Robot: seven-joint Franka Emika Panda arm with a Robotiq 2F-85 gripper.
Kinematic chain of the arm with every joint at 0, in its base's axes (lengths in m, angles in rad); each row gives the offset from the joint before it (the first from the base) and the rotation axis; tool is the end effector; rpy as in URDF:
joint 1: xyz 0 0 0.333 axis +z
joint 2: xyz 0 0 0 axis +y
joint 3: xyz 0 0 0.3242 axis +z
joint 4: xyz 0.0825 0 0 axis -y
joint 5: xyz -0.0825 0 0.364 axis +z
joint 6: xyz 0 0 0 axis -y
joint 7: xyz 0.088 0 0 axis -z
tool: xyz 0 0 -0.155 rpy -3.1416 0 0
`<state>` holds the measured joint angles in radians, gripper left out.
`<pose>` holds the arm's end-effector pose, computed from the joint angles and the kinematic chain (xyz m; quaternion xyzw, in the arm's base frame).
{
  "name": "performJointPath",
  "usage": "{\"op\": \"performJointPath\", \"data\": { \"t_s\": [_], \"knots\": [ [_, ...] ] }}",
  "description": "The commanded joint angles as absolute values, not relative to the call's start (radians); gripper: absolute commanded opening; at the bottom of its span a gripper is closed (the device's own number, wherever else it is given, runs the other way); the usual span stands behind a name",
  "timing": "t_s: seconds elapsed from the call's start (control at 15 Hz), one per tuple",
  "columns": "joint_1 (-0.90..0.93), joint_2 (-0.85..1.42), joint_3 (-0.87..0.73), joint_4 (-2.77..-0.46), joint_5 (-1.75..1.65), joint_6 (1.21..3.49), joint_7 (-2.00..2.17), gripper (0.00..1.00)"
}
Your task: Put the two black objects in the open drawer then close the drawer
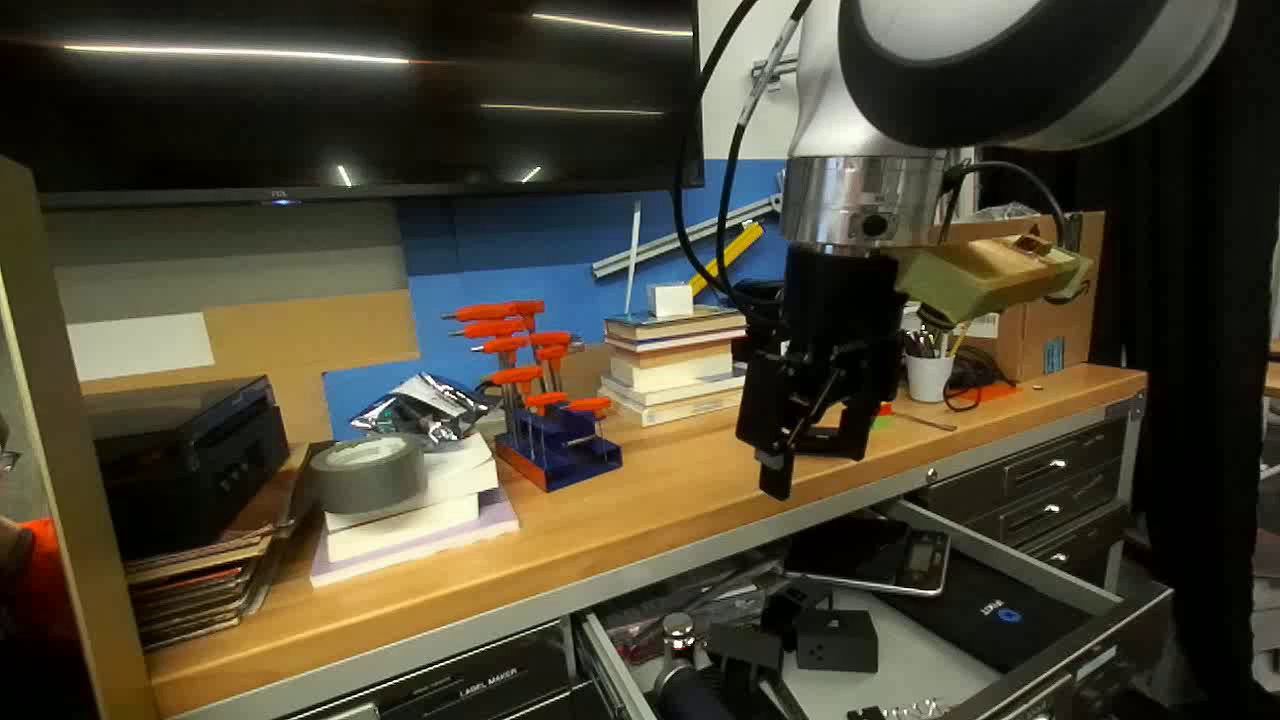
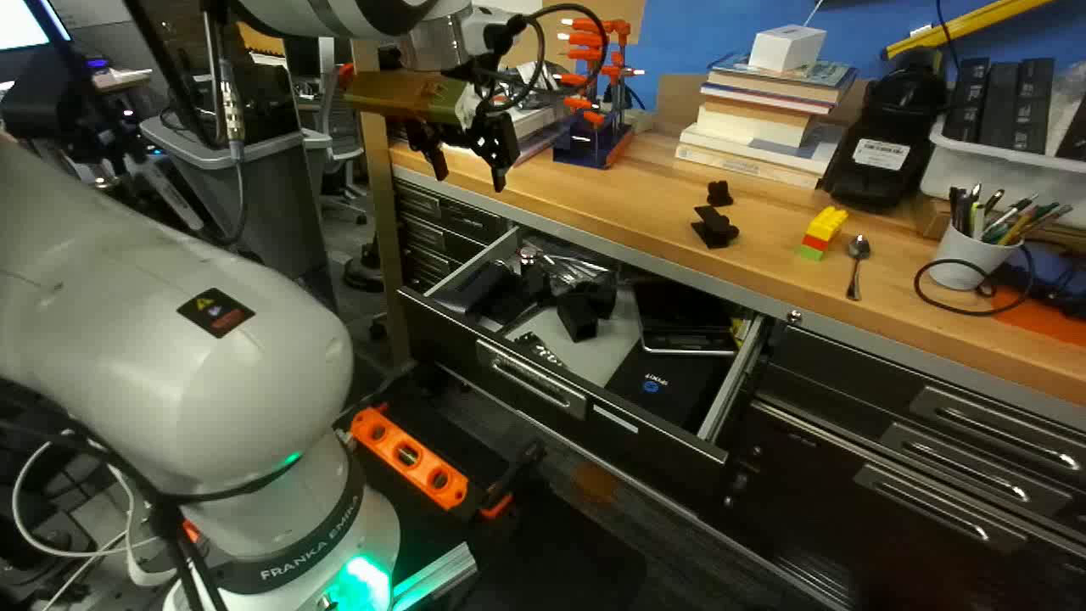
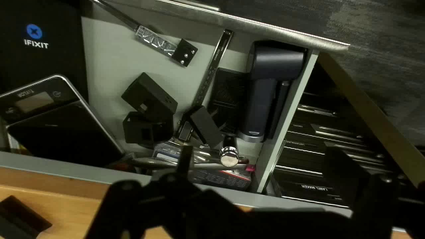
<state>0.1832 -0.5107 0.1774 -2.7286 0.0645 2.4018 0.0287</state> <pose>0.3461 0.1273 0.3635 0.9865 0.1358 0.0913 0.0026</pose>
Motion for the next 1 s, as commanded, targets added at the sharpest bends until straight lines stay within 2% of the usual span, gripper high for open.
{"op": "performJointPath", "data": {
  "t_s": [0.0,0.4,0.93],
  "knots": [
    [0.19,-0.511,0.17,-2.725,0.059,2.4,0.033,1.0],
    [0.19,-0.516,0.17,-2.72,0.059,2.4,0.033,1.0],
    [0.153,-0.393,0.081,-2.698,-0.046,2.628,-0.161,1.0]
  ]
}}
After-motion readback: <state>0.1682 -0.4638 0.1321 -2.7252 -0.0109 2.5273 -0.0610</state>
